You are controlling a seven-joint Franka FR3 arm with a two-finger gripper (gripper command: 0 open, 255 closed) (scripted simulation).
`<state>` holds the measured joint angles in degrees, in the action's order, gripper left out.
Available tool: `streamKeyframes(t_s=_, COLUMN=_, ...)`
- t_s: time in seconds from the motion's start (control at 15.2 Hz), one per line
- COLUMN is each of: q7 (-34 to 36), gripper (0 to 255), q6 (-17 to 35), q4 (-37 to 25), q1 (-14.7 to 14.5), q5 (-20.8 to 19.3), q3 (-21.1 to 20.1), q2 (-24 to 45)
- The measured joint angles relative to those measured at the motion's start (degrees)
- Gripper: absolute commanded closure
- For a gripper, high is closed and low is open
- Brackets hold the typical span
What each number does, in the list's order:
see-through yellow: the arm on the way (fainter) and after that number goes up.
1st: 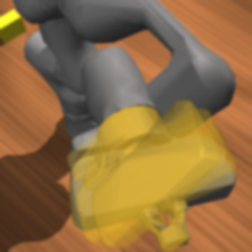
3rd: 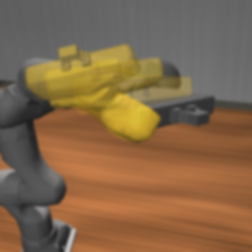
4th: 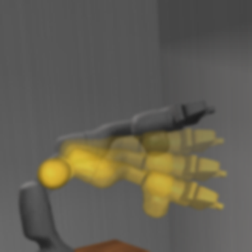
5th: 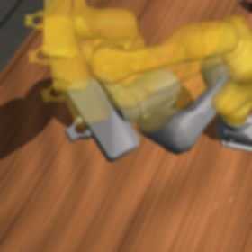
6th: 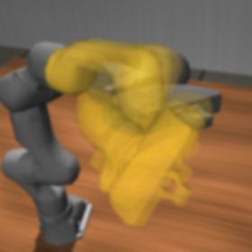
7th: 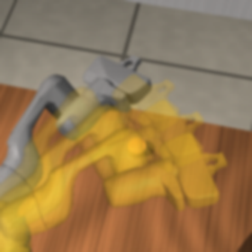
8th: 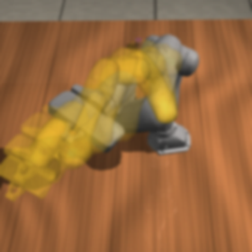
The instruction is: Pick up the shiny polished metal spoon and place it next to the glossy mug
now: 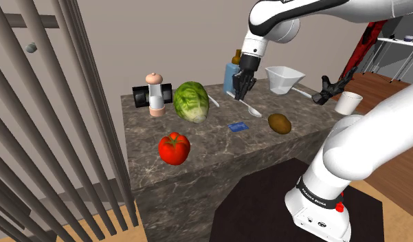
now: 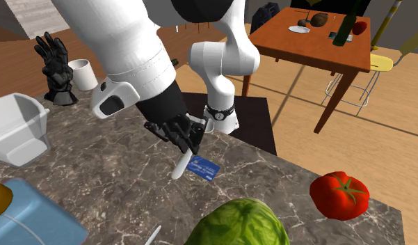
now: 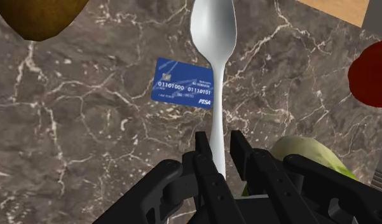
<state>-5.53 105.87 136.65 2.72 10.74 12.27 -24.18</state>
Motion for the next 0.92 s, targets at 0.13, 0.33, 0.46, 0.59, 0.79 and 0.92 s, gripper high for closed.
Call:
streamKeyframes(t_s=0.13, q7=0.4, gripper=255, q6=-1.6, q4=-1.0, q1=0.0, q5=-0.2, q3=-0.1, q2=-0.6)
streamKeyframes(t_s=0.33, q7=1.0, gripper=255, q6=-3.9, q4=-3.0, q1=0.0, q5=-0.3, q3=-0.2, q2=-1.0)
streamKeyframes(t_s=0.46, q7=1.4, gripper=255, q6=-5.2, q4=-4.5, q1=-0.1, q5=-0.2, q3=-0.3, q2=-0.9)
streamKeyframes(t_s=0.59, q7=1.7, gripper=255, q6=-6.7, q4=-5.6, q1=0.0, q5=-0.4, q3=-0.3, q2=-1.3)
streamKeyframes(t_s=0.79, q7=1.6, gripper=255, q6=-9.1, q4=-7.5, q1=0.3, q5=-0.8, q3=0.1, q2=-1.8)
streamKeyframes(t_s=0.92, q7=-0.1, gripper=255, q6=-10.2, q4=-7.5, q1=1.2, q5=-1.8, q3=1.5, q2=-2.5)
